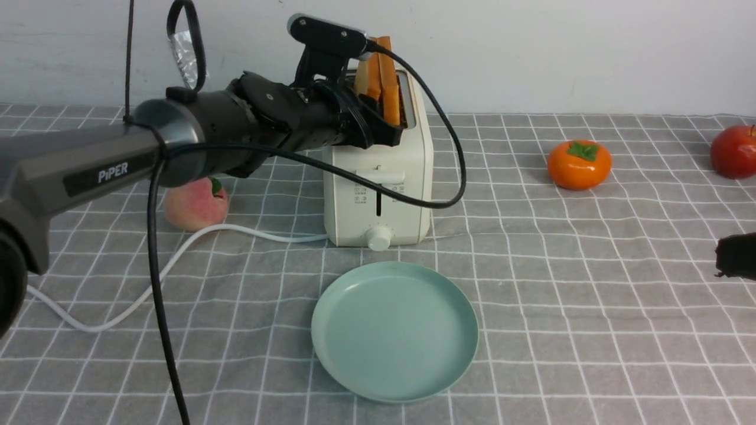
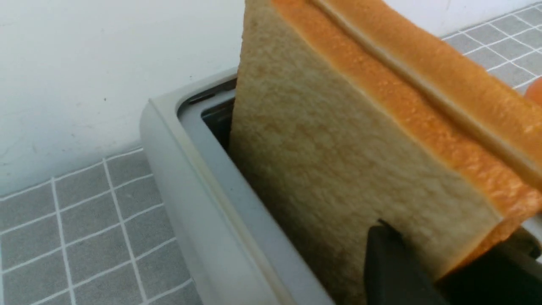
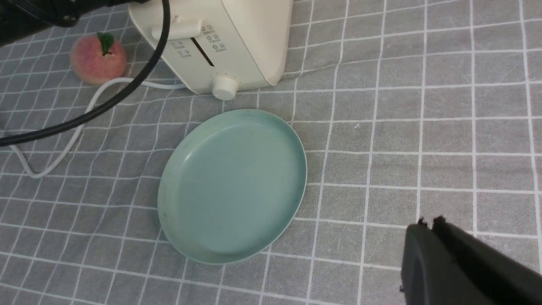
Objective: Take toasted bread from bread machine on grey coffee table place on plate.
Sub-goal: 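Reach for a toast slice standing in the toaster with the left gripper, then place the slice of bread on the plate with the left gripper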
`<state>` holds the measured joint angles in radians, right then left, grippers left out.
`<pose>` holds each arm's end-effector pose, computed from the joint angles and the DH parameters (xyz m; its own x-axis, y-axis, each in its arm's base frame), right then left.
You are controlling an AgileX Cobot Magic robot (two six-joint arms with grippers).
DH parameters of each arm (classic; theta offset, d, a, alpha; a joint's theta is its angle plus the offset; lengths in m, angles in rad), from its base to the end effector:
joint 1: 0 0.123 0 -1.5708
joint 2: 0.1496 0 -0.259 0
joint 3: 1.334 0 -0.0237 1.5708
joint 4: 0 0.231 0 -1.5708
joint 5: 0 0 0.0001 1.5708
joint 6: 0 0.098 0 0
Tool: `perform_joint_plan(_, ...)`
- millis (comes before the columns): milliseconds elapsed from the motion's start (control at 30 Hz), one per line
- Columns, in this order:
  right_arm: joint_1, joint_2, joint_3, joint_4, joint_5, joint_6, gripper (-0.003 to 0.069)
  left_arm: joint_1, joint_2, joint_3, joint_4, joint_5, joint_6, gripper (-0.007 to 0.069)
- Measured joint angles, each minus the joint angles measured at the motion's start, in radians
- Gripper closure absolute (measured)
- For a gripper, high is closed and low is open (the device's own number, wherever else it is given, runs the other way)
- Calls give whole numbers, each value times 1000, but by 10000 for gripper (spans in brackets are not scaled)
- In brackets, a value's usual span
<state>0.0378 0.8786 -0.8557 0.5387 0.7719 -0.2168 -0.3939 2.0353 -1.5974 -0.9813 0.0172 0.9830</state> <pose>0.1676 0.0415 0.3292 -0.6402 0.1503 -0.7534 -0.2080 0.9102 0.3583 0.4297 -0.1802 0.2430 -0.3248 0.1369 -0.9358 0.3967 0.9179 -0.0034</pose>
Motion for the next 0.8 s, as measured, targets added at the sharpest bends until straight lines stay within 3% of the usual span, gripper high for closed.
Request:
perform_joint_plan(67, 0, 0, 0, 0, 0, 0, 643, 0, -4, 0, 5, -5, 4, 567)
perform_joint_plan(567, 0, 0, 0, 0, 0, -1, 635, 1, -262, 5, -8, 22, 3, 551)
perform_joint_plan(733, 0, 0, 0, 0, 0, -1, 631, 1, -410, 48, -85, 73, -68, 551)
perform_joint_plan(800, 0, 0, 0, 0, 1, -7, 629, 5, -526, 109, -93, 160, -142, 551)
